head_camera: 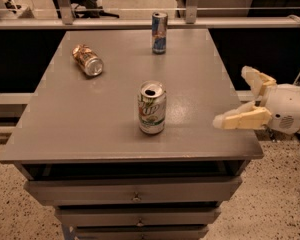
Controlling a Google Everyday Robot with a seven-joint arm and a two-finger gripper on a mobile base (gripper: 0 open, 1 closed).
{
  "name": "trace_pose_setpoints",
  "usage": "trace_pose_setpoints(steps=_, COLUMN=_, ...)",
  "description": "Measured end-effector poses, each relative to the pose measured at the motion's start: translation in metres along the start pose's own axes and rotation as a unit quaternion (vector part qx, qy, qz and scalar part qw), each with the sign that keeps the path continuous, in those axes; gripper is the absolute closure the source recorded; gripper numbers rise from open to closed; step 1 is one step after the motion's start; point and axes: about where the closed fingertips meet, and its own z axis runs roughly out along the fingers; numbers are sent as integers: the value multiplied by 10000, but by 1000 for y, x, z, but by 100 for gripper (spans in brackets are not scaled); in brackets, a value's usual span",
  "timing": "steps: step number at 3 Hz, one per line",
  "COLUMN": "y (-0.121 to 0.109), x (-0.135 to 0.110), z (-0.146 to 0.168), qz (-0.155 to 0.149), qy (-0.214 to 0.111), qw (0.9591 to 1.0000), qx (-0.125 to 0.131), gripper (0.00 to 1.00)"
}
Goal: Place 7up can upright
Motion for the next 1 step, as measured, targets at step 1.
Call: trace_pose_setpoints(steps=1, y=-2, x=-2, z=-4, qz=-10, qy=-14, qw=10000, qx=44, gripper=0)
